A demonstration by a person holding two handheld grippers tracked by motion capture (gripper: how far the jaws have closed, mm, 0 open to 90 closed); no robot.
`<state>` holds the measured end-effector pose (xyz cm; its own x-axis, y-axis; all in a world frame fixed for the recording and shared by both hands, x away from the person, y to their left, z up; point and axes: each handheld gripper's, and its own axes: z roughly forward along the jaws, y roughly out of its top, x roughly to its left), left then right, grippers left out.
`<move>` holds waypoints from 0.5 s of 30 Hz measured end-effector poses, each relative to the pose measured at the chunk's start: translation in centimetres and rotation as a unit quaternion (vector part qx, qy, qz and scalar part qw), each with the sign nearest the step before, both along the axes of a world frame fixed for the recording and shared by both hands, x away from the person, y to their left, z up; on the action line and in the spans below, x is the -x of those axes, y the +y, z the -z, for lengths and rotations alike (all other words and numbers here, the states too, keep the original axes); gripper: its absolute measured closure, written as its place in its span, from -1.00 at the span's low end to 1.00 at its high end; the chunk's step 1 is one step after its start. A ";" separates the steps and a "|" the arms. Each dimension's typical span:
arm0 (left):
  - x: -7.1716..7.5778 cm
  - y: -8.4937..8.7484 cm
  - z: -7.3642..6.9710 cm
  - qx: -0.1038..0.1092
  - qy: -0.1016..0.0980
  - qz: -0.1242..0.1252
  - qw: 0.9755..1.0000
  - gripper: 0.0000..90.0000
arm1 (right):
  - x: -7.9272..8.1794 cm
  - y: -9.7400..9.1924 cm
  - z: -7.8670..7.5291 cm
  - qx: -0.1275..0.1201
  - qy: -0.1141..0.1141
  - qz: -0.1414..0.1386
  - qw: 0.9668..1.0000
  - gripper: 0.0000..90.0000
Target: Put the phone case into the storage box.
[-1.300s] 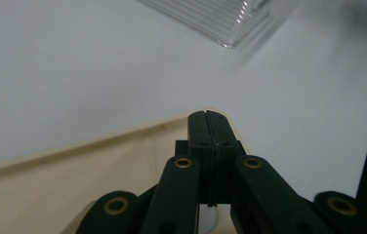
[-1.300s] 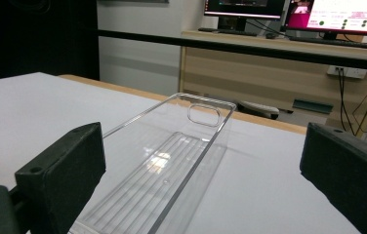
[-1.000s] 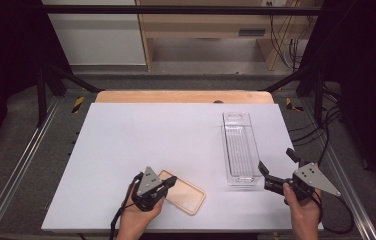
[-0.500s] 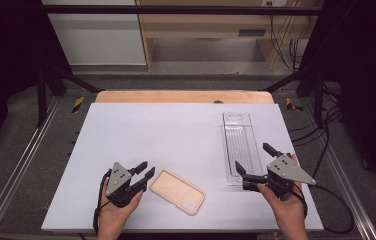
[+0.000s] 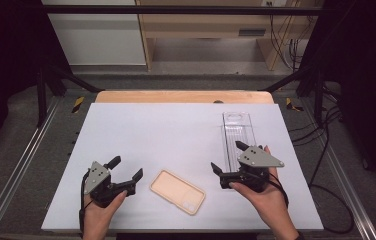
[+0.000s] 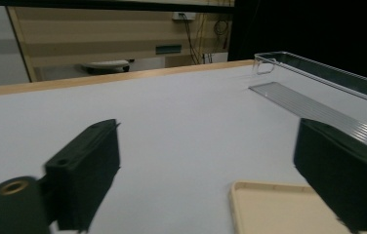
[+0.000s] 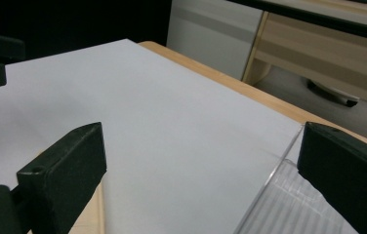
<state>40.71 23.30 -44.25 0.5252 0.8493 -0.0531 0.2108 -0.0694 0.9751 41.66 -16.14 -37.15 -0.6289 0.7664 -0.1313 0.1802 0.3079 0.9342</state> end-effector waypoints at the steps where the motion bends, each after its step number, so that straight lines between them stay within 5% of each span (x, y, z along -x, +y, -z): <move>1: 0.0 0.0 0.0 0.000 0.000 0.000 1.000 -0.91 | 0.0 0.0 0.0 0.000 0.000 0.000 1.000 -0.91; 15: -0.2 0.7 0.3 -0.002 -0.023 0.001 1.000 -0.93 | -1.4 3.7 0.9 0.028 0.063 -0.033 0.997 -0.89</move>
<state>40.88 23.97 -44.53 0.5287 0.8484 -0.0254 0.1664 -0.0742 0.9833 43.02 -12.40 -38.06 -0.6924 0.7160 -0.0887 0.2732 0.3740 0.8862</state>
